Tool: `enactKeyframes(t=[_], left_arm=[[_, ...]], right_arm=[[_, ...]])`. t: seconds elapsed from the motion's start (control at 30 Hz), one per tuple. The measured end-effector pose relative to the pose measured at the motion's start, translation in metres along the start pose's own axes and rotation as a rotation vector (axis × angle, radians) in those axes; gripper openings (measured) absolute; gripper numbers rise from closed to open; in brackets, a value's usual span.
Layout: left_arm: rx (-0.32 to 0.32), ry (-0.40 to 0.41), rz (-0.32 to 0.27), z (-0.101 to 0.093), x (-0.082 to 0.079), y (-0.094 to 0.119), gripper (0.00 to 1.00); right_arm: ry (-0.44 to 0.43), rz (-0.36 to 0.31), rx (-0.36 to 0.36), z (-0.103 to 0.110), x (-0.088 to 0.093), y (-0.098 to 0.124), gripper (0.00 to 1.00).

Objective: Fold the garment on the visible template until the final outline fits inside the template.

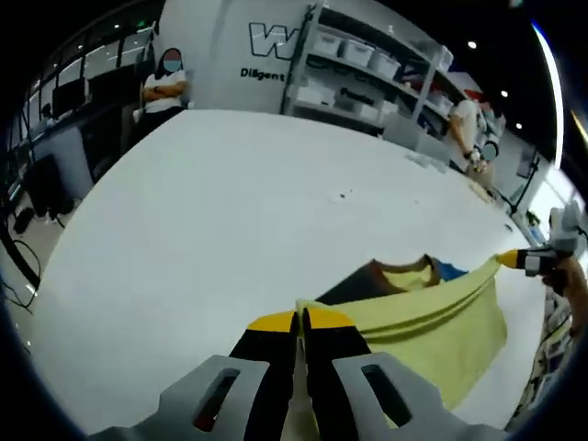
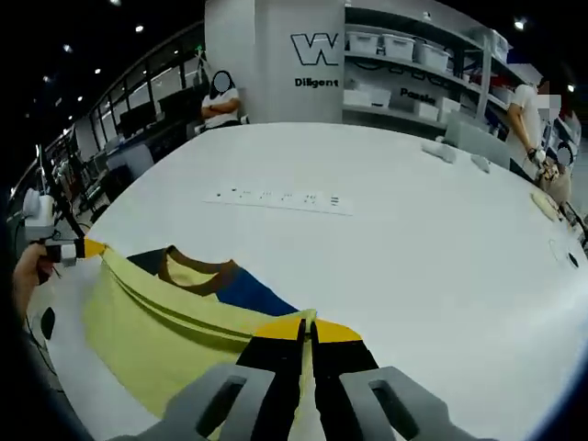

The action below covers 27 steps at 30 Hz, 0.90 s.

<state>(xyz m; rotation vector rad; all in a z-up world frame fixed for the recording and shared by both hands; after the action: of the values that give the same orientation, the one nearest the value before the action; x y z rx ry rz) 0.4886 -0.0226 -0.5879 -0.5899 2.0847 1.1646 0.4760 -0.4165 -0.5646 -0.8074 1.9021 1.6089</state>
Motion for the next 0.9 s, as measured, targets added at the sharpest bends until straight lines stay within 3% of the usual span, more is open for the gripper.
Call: enactKeyframes(t=[0.27,0.77,0.9], left_arm=[[-0.037,0.001,-0.052,0.005,0.009,-0.013,0.00],[-0.060,-0.038,-0.021,0.014,0.022,-0.025,0.00],[-0.048,-0.096,-0.010,0.012,0.023,-0.027,0.00]], right_arm=[[0.040,-0.007,0.041,0.004,0.012,-0.020,0.00],[0.110,0.033,0.048,0.008,0.033,-0.047,0.00],[0.126,0.016,0.018,0.009,0.033,-0.049,0.00]])
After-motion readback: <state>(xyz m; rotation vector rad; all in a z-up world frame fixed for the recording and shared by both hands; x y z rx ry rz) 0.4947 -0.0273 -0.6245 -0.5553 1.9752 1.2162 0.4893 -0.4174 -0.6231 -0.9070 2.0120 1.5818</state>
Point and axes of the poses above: the point that each gripper's makers call its tool centre point, and the gripper's own axes: y roughly backward along the fingers, z roughly to its left, x roughly out of its underside, the point moved 7 cm from there along y, roughly backward along the fingers, and after that the axes turned 15 degrees about x, right-handed, at the moved point
